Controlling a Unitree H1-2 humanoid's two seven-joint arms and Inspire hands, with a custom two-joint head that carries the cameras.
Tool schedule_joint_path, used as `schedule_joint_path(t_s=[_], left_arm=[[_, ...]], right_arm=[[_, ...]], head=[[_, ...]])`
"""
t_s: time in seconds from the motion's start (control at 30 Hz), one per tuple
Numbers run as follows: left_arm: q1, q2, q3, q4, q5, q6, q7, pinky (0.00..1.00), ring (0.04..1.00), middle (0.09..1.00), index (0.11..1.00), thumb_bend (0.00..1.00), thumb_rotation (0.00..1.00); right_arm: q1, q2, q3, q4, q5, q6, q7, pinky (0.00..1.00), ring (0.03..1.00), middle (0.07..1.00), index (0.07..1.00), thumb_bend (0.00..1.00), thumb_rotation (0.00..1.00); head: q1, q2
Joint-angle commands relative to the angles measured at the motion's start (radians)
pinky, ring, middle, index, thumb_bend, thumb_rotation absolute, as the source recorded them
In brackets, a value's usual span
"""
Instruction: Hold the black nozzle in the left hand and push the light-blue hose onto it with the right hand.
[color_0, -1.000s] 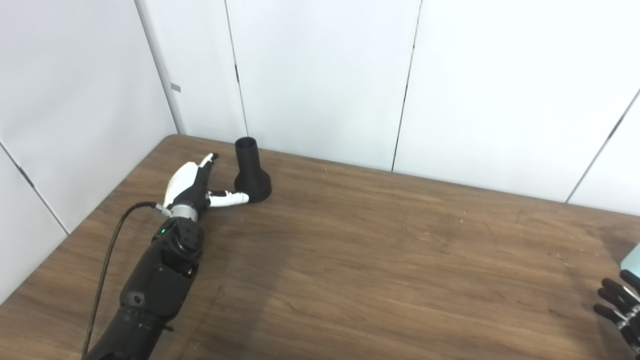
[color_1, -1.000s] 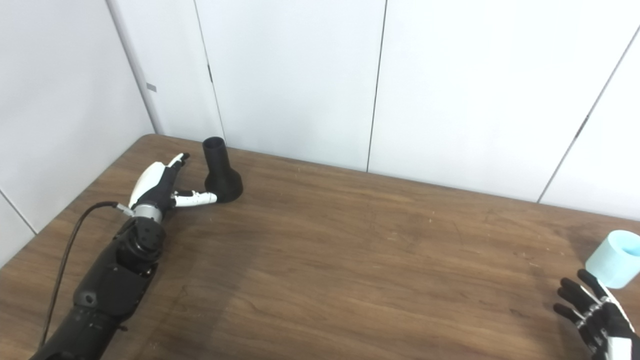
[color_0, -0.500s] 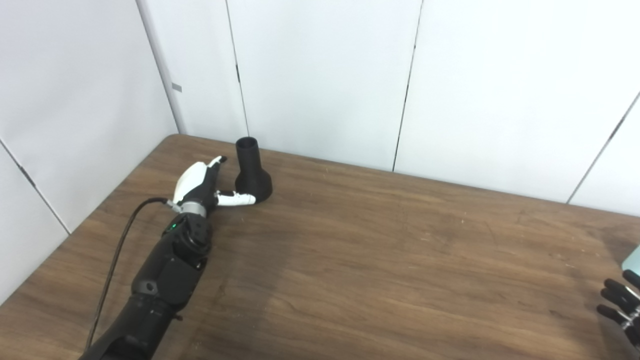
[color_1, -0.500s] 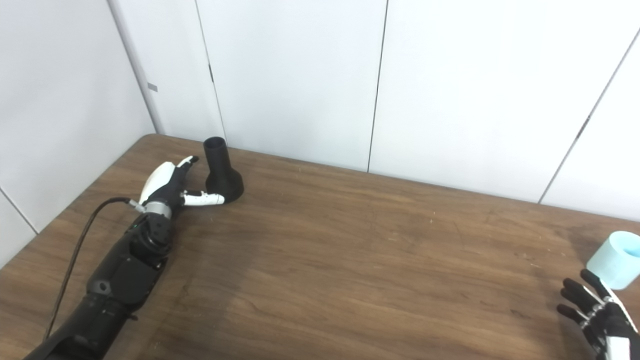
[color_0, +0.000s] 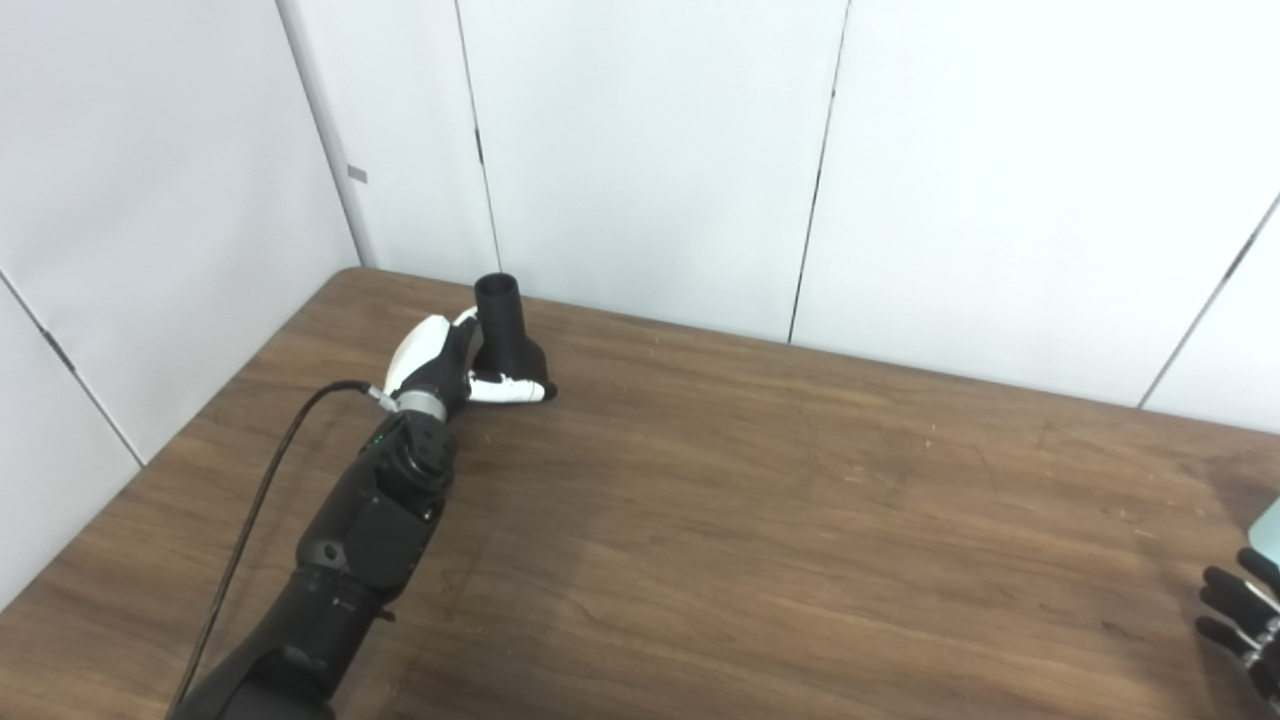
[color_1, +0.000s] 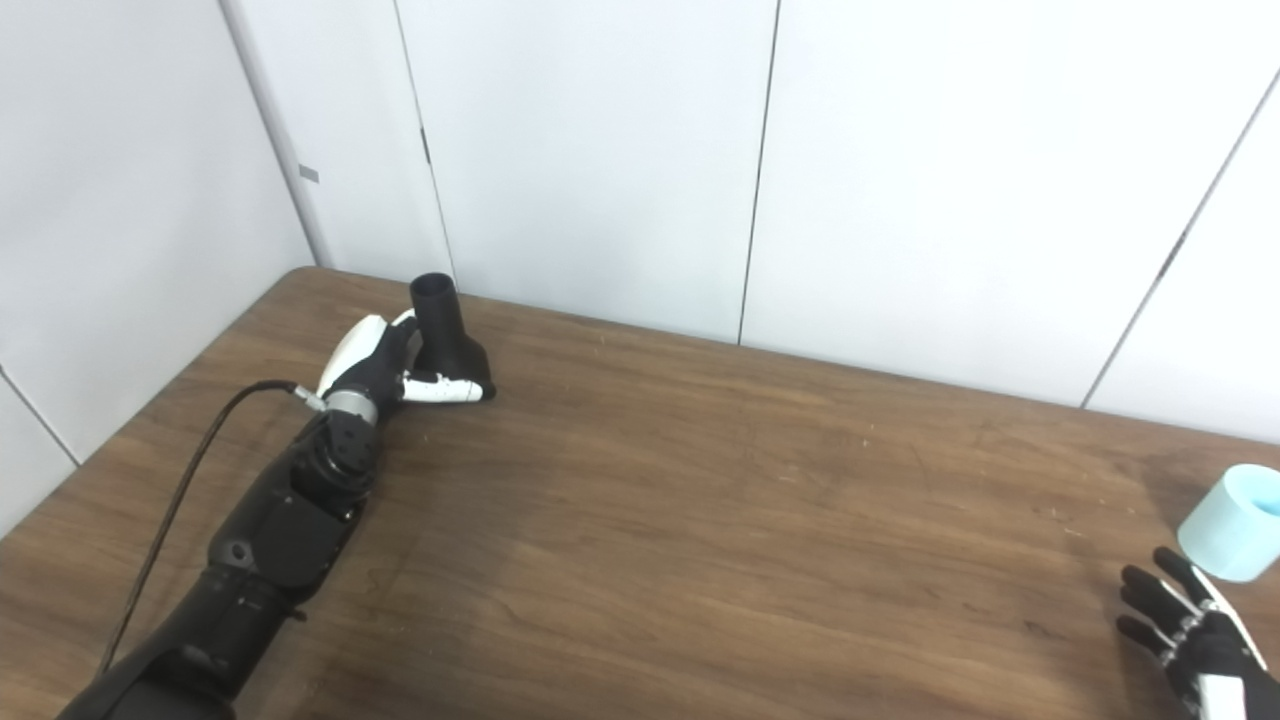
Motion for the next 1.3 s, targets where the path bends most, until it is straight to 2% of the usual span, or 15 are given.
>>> schedule_joint_path(t_s=[0.0, 0.57, 0.7, 0.83, 0.87, 0.93, 1.07, 1.1, 1.13, 1.27], left_arm=[[-0.052, 0.006, -0.006, -0.028, 0.009, 0.005, 0.005, 1.0, 1.0, 0.952, 0.881, 1.0, 0.31], [-0.062, 0.015, -0.044, -0.018, 0.036, 0.057, 0.0, 1.0, 1.0, 0.95, 0.886, 0.98, 0.28], [-0.07, 0.031, -0.087, -0.002, 0.131, 0.093, -0.034, 1.0, 1.0, 0.956, 0.886, 0.97, 0.35], [-0.086, 0.012, -0.051, 0.029, 0.246, 0.095, -0.113, 1.0, 1.0, 0.941, 0.874, 0.95, 0.36], [-0.086, 0.005, -0.036, 0.029, 0.257, 0.095, -0.12, 1.0, 0.98, 0.915, 0.846, 0.91, 0.31], [-0.087, -0.009, -0.009, 0.03, 0.276, 0.095, -0.132, 1.0, 0.97, 0.902, 0.832, 0.89, 0.29], [-0.081, -0.029, 0.037, 0.014, 0.297, 0.095, -0.139, 1.0, 0.895, 0.796, 0.697, 0.81, 0.13], [-0.079, -0.033, 0.047, 0.009, 0.3, 0.095, -0.139, 1.0, 0.876, 0.785, 0.598, 0.67, 0.1], [-0.078, -0.039, 0.058, 0.008, 0.298, 0.095, -0.133, 1.0, 0.865, 0.777, 0.537, 0.58, 0.07], [-0.077, -0.054, 0.081, 0.011, 0.28, 0.095, -0.1, 1.0, 0.853, 0.734, 0.491, 0.52, 0.05]], right_arm=[[0.009, 0.008, 0.006, -0.018, -0.001, -0.01, -0.004, 0.78, 0.843, 0.809, 0.87, 0.61, 0.96], [0.012, 0.013, 0.008, -0.027, 0.009, 0.005, -0.003, 0.79, 0.855, 0.81, 0.861, 0.57, 0.98], [0.01, 0.013, 0.007, -0.021, 0.012, 0.003, -0.002, 0.79, 0.854, 0.809, 0.874, 0.58, 0.98], [0.008, 0.018, 0.008, -0.021, 0.012, 0.006, -0.005, 0.78, 0.851, 0.805, 0.888, 0.59, 0.98], [0.008, 0.018, 0.008, -0.021, 0.013, 0.006, -0.005, 0.78, 0.849, 0.804, 0.888, 0.59, 0.98], [0.006, 0.019, 0.008, -0.019, 0.012, 0.004, -0.005, 0.78, 0.848, 0.803, 0.888, 0.59, 0.98], [0.004, 0.021, 0.009, -0.014, 0.009, 0.001, -0.005, 0.77, 0.842, 0.802, 0.885, 0.59, 0.98], [0.004, 0.021, 0.009, -0.014, 0.009, 0.001, -0.005, 0.77, 0.845, 0.801, 0.884, 0.59, 0.98], [0.003, 0.02, 0.009, -0.016, 0.008, 0.002, -0.005, 0.78, 0.848, 0.801, 0.884, 0.59, 0.98], [0.002, 0.019, 0.01, -0.014, 0.005, -0.002, -0.004, 0.79, 0.864, 0.804, 0.882, 0.59, 0.98]], head=[[0.001, 0.001], [0.006, 0.013], [0.006, 0.012], [0.008, 0.016], [0.008, 0.016], [0.006, 0.016], [0.004, 0.015], [0.004, 0.015], [0.002, 0.016], [0.0, 0.015]])
